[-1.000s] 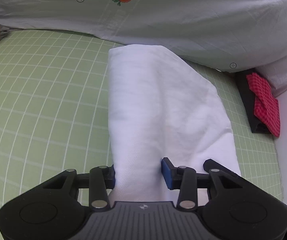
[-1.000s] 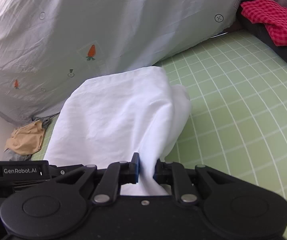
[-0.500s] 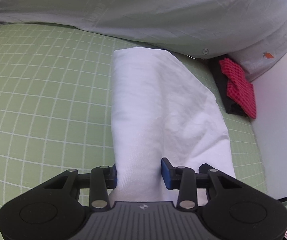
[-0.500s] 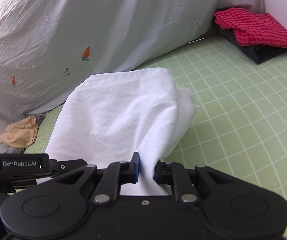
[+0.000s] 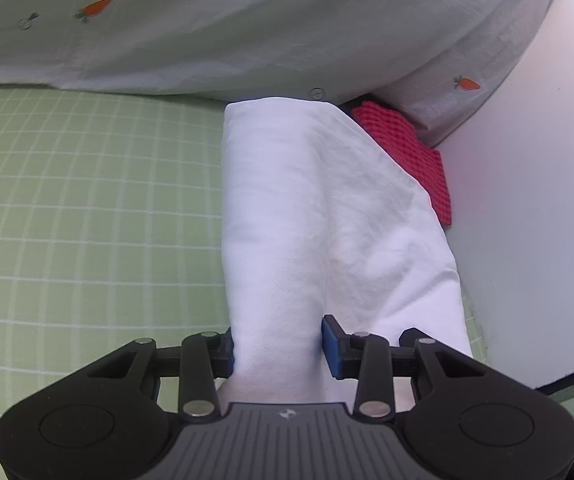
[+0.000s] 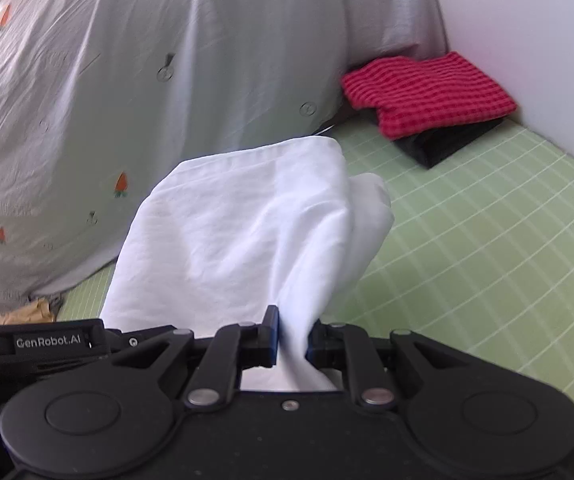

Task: Fold clothes
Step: 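Carry the folded shirt with both grippers toward the red checked cloth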

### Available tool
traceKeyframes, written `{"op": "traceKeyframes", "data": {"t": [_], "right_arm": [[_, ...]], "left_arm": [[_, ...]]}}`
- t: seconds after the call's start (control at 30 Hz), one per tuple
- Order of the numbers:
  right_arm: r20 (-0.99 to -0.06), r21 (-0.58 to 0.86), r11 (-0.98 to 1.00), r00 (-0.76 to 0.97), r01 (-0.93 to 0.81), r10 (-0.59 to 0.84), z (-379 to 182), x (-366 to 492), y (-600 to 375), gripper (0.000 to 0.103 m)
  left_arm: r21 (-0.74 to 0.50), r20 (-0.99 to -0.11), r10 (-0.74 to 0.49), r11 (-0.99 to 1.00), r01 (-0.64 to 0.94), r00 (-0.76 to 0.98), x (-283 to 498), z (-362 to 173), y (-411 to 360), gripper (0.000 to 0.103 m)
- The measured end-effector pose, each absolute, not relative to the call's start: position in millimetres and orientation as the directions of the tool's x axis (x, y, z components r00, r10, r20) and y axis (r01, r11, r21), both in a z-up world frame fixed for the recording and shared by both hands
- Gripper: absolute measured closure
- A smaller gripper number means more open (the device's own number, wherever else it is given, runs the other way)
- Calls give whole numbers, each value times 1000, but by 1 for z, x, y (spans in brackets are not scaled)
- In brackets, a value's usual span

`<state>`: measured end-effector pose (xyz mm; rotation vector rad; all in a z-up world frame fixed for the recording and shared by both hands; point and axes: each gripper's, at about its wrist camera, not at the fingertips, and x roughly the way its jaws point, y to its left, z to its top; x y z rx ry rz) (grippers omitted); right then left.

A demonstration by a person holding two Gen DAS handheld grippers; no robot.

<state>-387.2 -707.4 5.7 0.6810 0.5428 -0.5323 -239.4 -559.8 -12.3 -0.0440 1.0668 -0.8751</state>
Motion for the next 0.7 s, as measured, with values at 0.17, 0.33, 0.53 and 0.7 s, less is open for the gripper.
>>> {"op": "traceKeyframes", "data": {"t": [0.17, 0.33, 0.53, 0.7], "right_arm": [[-588, 418, 702, 761, 577, -276, 7, -410, -790, 90], [-546, 386, 740, 783, 551, -298, 16, -426, -884, 90], [-469, 362, 773, 819, 521, -332, 49, -415, -983, 90], [-389, 320, 794, 836, 517, -387, 66, -379, -1060, 89]], "left_arm": [[-447, -715, -659, 686, 574, 232, -262, -6, -639, 63], [-472, -676, -692, 671, 571, 254, -275, 4, -726, 64], [-484, -619, -732, 640, 597, 284, -260, 37, -821, 64], [-464, -555, -765, 611, 641, 327, -216, 58, -893, 63]]}}
